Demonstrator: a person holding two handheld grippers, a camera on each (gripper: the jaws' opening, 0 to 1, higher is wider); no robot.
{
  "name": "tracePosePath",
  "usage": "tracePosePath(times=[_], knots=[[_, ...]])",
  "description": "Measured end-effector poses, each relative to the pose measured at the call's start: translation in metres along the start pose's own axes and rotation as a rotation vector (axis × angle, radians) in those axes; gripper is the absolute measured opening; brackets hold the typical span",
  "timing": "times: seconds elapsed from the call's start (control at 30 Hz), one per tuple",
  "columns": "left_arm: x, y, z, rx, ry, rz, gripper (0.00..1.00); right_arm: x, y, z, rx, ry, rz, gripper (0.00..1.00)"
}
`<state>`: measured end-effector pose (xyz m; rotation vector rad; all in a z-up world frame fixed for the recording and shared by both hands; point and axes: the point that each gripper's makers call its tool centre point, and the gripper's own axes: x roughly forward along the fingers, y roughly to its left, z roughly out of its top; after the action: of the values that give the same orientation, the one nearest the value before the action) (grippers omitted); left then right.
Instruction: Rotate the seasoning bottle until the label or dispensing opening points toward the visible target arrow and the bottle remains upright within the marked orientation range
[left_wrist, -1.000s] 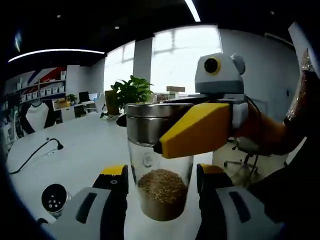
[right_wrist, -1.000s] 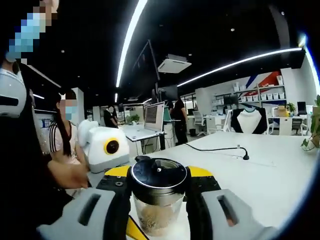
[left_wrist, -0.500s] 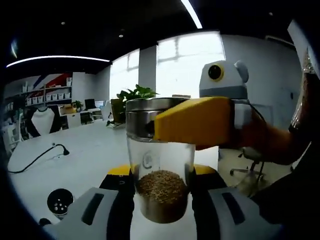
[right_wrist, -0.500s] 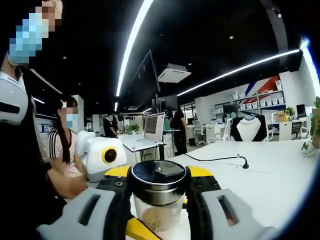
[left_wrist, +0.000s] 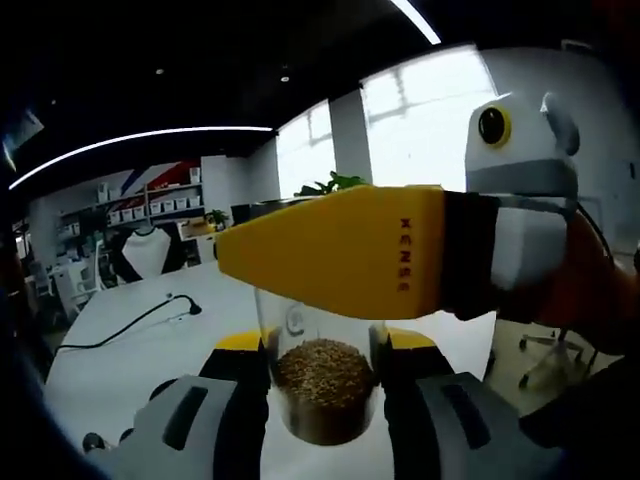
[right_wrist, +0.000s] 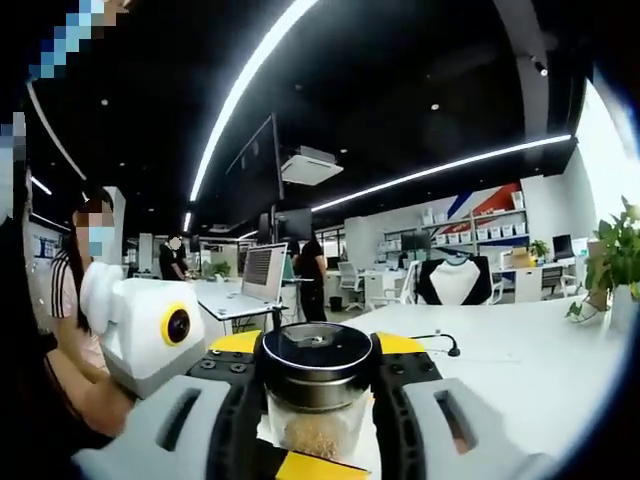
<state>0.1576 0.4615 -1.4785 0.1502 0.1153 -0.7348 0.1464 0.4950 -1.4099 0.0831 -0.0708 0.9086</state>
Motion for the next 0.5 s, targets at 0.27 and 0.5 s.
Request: tracePosePath(times=[0.27, 0.5], knots=[[-0.007, -0.008, 0.004, 0.006, -0.005, -0.106, 0.45, -0.007, 0.006, 0.002, 0.013, 0.026, 0.169, 0.38], [-0.011, -0.020, 0.014, -0.011, -0.036, -0.248, 0.44, -0.016, 0.009, 0.012, 0.040, 0.009, 0.322, 0.38]])
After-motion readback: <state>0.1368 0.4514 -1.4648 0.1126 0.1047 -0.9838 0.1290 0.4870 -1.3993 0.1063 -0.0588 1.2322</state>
